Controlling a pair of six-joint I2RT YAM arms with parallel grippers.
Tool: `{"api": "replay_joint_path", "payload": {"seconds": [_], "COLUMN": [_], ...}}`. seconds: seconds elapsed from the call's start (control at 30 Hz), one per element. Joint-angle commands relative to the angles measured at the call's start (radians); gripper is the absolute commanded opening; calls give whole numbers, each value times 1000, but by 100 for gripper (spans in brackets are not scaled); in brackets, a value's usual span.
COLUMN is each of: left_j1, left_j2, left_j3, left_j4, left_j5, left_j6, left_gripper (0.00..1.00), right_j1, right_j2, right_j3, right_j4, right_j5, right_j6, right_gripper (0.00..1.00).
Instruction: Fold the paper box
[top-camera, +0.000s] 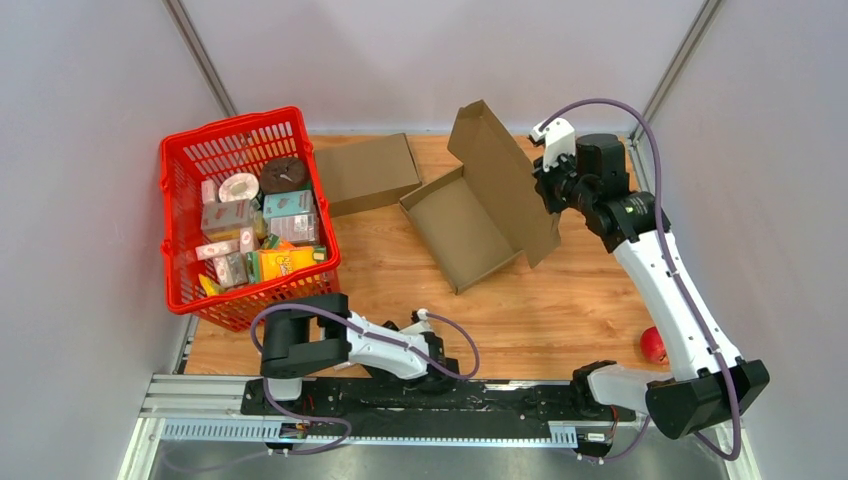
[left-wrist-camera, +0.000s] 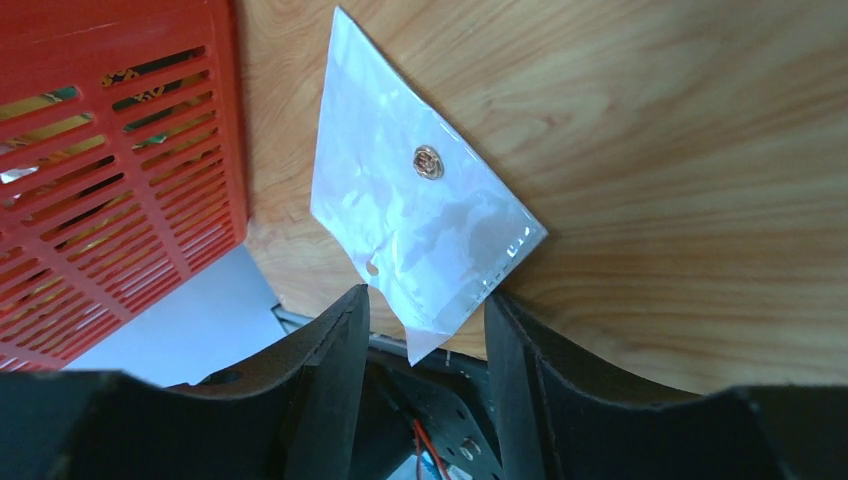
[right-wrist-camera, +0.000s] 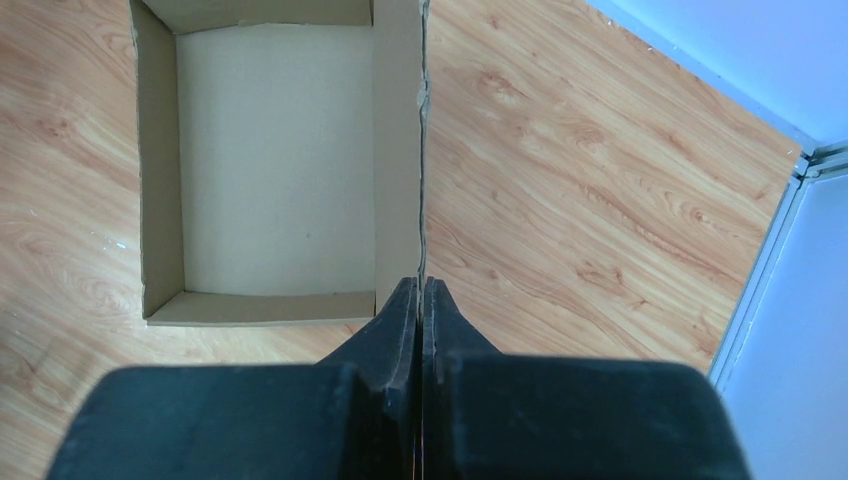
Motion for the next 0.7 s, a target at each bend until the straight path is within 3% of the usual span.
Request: {"api": "replay_joint_path", "payload": {"seconds": [0.0, 0.1, 0.13, 0.33, 0.47, 0.67], "left_j1": [43, 69, 78, 92, 77, 28], "left_j2": [43, 32, 34, -3, -75, -234], "left_j3": [-15, -44, -49, -20, 29, 218], "left_j4": [84, 141, 154, 133, 78, -46], "left_j5": [30, 39, 36, -53, -93, -115], "left_j6": [15, 23, 23, 9, 29, 87], "left_gripper": [53, 36, 25, 2, 0, 0], "right_j1": [5, 6, 8, 17, 19, 22], "right_j2": [-39, -40, -42, -36, -11, 7], "right_j3": [-6, -9, -11, -17, -5, -8], "right_j4": [75, 72, 73, 73, 60, 60], "right_j5": [-12, -21, -21, -24, -21, -24], "right_j6": [7, 10, 13, 16, 19, 28], "right_gripper": [0, 0, 0, 0, 0, 0]}}
